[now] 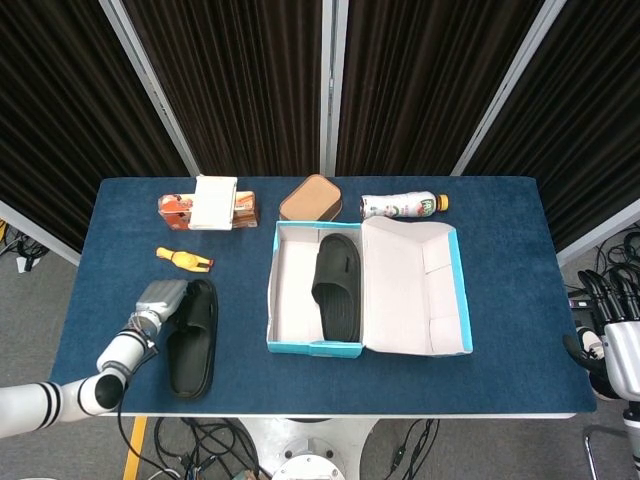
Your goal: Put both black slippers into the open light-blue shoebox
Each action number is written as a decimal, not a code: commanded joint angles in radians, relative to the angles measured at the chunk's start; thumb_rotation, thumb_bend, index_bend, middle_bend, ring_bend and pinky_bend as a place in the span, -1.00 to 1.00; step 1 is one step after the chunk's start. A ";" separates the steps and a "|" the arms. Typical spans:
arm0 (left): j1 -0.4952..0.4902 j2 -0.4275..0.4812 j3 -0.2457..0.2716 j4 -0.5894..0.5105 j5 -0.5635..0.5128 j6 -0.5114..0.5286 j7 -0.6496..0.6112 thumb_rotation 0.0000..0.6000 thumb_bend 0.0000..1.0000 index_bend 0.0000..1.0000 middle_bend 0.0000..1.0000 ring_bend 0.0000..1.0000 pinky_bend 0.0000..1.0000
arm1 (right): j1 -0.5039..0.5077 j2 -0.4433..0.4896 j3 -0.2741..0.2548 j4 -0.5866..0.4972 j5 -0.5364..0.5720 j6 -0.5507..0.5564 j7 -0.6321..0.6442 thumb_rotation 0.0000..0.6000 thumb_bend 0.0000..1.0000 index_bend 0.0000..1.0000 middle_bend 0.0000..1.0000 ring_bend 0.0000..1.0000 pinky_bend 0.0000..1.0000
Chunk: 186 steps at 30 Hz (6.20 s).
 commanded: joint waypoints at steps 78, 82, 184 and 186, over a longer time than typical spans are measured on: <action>-0.098 -0.526 -0.273 0.679 0.737 0.010 -1.029 1.00 -1.00 0.04 0.13 0.62 0.26 | -0.011 0.019 0.004 -0.057 0.025 -0.002 -0.063 1.00 -0.72 -1.00 -0.77 -1.00 -0.75; -0.098 -0.514 -0.275 0.654 0.709 -0.022 -0.981 1.00 -1.00 0.01 0.13 0.62 0.22 | -0.012 0.020 0.004 -0.057 0.025 -0.001 -0.063 1.00 -0.72 -1.00 -0.77 -1.00 -0.75; 0.570 0.132 0.041 0.035 0.740 0.815 -0.355 1.00 -1.00 -0.47 -0.58 -0.92 -0.67 | -0.023 -0.069 -0.028 0.074 0.007 -0.012 0.127 1.00 -0.69 -0.92 -0.76 -1.00 -0.74; 0.595 0.133 0.055 0.015 0.759 0.831 -0.348 1.00 -1.00 -0.47 -0.58 -0.92 -0.67 | -0.031 -0.075 -0.034 0.073 0.003 -0.004 0.130 1.00 -0.69 -0.92 -0.76 -1.00 -0.74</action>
